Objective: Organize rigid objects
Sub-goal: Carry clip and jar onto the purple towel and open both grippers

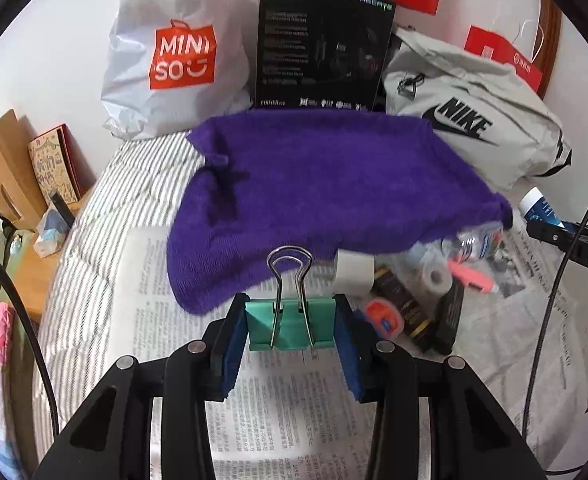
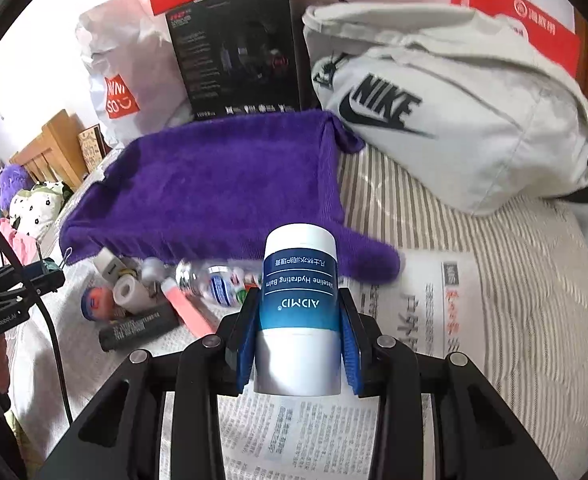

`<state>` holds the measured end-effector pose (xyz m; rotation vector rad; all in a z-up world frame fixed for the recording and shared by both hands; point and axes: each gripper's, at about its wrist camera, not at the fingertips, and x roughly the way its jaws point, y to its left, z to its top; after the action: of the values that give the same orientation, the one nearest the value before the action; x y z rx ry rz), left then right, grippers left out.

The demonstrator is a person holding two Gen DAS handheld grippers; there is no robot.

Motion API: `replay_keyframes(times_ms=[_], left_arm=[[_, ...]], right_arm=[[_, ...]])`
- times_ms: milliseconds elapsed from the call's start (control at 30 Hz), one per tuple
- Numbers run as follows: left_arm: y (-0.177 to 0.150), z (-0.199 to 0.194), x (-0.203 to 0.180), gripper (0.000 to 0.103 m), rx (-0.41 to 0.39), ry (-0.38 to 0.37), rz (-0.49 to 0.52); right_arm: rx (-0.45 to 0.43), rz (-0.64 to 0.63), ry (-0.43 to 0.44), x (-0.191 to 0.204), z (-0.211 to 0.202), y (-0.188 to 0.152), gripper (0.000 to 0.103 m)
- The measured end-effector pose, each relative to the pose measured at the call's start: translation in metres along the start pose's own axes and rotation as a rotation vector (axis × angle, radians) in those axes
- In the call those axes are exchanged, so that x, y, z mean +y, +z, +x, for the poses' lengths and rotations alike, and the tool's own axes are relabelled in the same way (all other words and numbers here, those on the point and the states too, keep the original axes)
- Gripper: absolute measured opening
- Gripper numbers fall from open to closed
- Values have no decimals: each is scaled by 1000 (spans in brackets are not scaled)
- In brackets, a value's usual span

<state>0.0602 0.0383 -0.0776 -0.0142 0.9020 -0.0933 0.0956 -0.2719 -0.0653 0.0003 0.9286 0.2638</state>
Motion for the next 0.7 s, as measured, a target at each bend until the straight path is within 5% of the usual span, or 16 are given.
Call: replay_keyframes(times_ms=[367, 700], left_arm=[[50, 2, 12, 39, -47, -9, -6], [97, 51, 19, 39, -20, -49, -4]], right_arm=[[-65, -68, 25, 21, 3, 48, 36], [-50, -85, 52, 33, 45, 86, 36]])
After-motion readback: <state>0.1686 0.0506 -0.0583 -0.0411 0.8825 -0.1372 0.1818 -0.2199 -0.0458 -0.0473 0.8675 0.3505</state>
